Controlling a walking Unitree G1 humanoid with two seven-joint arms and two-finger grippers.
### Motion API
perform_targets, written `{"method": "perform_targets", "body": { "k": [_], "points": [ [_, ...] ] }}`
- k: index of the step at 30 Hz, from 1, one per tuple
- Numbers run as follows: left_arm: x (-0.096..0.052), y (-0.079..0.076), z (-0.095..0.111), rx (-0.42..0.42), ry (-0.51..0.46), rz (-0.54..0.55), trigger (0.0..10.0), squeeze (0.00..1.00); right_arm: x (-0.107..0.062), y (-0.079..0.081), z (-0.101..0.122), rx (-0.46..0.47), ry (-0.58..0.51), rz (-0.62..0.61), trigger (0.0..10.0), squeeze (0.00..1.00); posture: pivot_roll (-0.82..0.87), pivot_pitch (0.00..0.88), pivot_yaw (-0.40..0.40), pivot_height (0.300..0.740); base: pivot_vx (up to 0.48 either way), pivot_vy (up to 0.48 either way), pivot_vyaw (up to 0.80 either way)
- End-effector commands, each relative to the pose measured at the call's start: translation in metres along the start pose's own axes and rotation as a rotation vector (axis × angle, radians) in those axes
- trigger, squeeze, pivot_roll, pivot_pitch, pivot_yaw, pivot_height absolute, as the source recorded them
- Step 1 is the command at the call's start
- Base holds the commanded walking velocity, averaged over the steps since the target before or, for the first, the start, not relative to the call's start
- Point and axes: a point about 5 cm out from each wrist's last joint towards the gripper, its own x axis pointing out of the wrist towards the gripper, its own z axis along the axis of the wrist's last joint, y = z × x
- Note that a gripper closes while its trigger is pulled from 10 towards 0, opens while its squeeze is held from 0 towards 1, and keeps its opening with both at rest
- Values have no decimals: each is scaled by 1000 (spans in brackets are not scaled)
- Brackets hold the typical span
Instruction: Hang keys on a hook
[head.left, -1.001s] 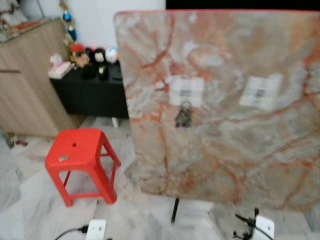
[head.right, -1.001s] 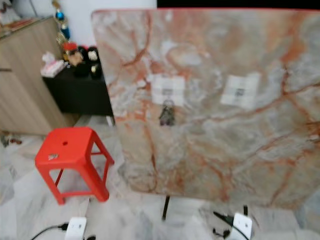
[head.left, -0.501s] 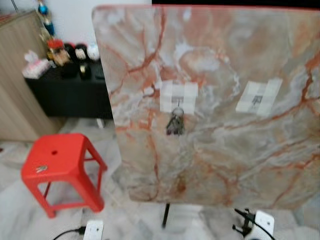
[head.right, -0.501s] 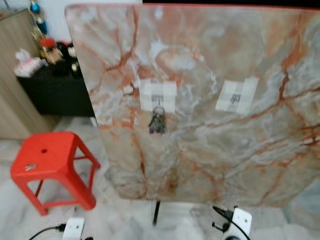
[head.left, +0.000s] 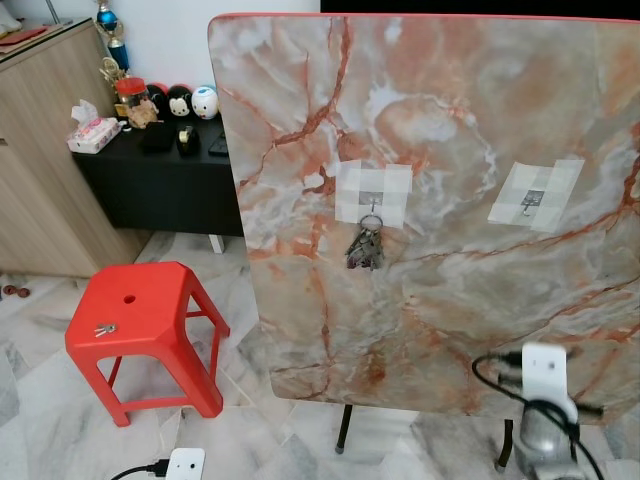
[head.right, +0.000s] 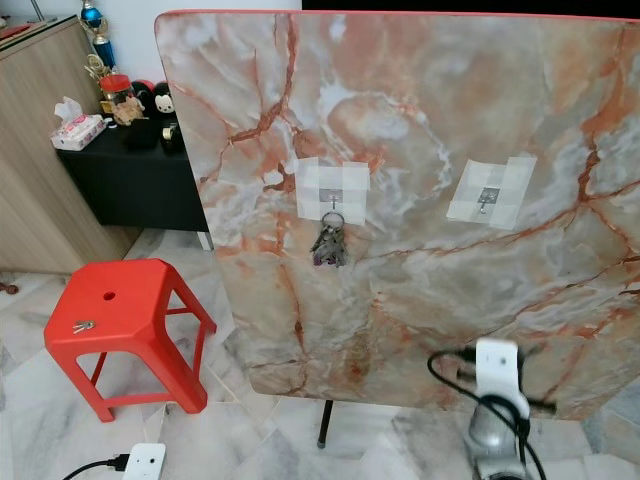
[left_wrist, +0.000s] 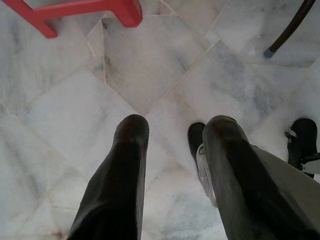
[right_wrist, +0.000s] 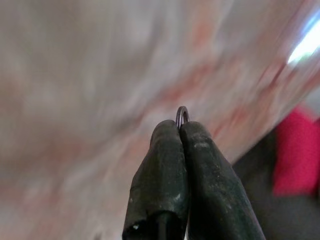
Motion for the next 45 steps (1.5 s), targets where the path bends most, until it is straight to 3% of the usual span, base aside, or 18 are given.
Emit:
{"method": "perform_targets", "body": {
  "k": [1, 5, 6, 11, 16, 19, 30, 45],
  "points": [
    [-1, 0, -5, 9, 23, -7, 10000, 0, -4, -3, 3, -55, -70, -53, 10000, 0, -84, 0, -25, 740, 0, 0, 0],
    [-1, 0, -5, 10, 25, -9, 10000, 0, -8, -2, 9, -120, -135, -89, 10000, 0, -86, 0, -24, 740, 0, 0, 0],
    [-1, 0, -5, 11, 26, -9, 10000, 0, -10, 0, 16, -155, -192, -92, 10000, 0, -87, 0, -23, 740, 0, 0, 0],
    [-1, -1, -5, 11, 26, -9, 10000, 0, -10, 2, 32, -190, -299, -108, 10000, 0, -85, 0, -22, 740, 0, 0, 0],
    [-1, -1, -6, 13, 28, -10, 10000, 0, -5, 11, 67, -257, -475, -87, 10000, 0, -86, 0, -22, 740, 0, 0, 0],
    [-1, -1, -7, 11, 30, -9, 10000, 0, 0, 15, 81, -269, -526, -84, 10000, 0, -85, 0, -21, 740, 0, 0, 0],
    [-2, -1, -8, 11, 33, -3, 10000, 0, 17, 13, 108, -307, -583, -123, 10000, 0, -82, 0, -23, 740, 0, 0, 0],
    [-2, -1, -10, 14, 38, -8, 10000, 0, 26, 13, 116, -330, -590, -134, 10000, 0, -78, 0, -23, 740, 0, 0, 0]
  ]
}}
